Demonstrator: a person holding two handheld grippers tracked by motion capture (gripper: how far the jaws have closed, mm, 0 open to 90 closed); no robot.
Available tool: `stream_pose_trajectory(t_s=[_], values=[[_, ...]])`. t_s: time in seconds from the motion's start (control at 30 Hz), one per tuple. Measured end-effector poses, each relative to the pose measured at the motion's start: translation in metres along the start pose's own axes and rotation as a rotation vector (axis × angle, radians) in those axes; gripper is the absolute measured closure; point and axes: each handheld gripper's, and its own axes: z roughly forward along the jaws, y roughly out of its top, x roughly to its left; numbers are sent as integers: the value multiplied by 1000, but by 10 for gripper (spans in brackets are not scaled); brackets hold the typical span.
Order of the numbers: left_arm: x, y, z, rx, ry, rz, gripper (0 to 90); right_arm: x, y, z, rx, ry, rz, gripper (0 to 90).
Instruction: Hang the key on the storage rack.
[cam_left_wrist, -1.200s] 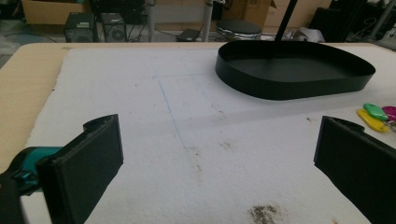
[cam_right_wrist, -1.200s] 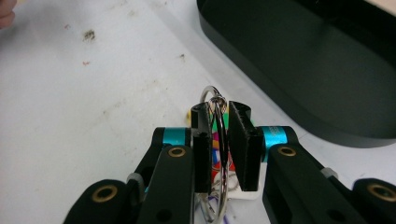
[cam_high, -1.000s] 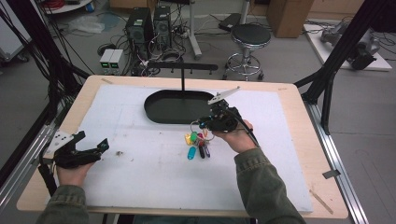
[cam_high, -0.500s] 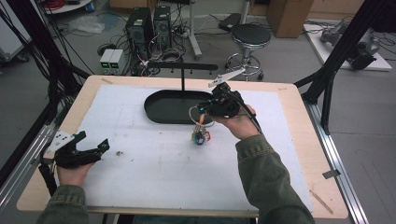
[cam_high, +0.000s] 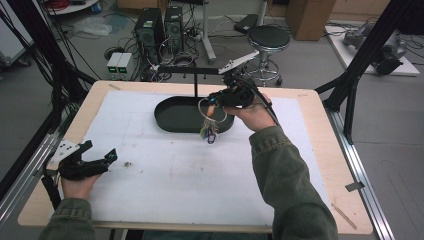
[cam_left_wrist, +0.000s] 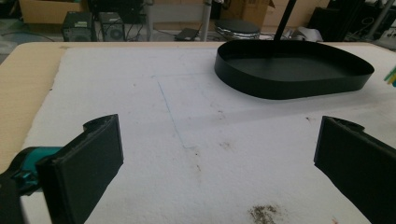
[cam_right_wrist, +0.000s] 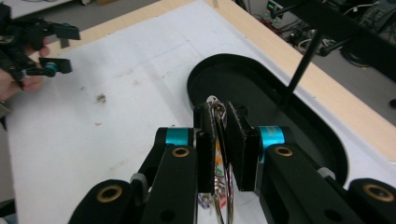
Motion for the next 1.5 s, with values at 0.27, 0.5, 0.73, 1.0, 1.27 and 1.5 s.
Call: stream_pose_trajectory(t_s=[0.27, 0.5, 0.73, 1.0, 1.27, 1.5], values=[[0, 0, 0, 1, 0, 0, 17, -7, 12, 4, -8, -1, 5, 822], [0, 0, 0, -1, 1, -3, 17, -15, 28, 2, -17, -12, 6, 823], [1, 0, 0, -5, 4, -5, 18, -24, 39, 1, -46, -10, 29, 824], [4, 0, 1, -5, 10, -9, 18, -37, 53, 9, -62, -6, 32, 825], [5, -1, 2, -4, 11, -10, 17, -51, 63, 22, -58, -1, 45, 825], [5, -1, 2, -3, 12, -8, 18, -65, 62, 34, -48, -7, 63, 826]])
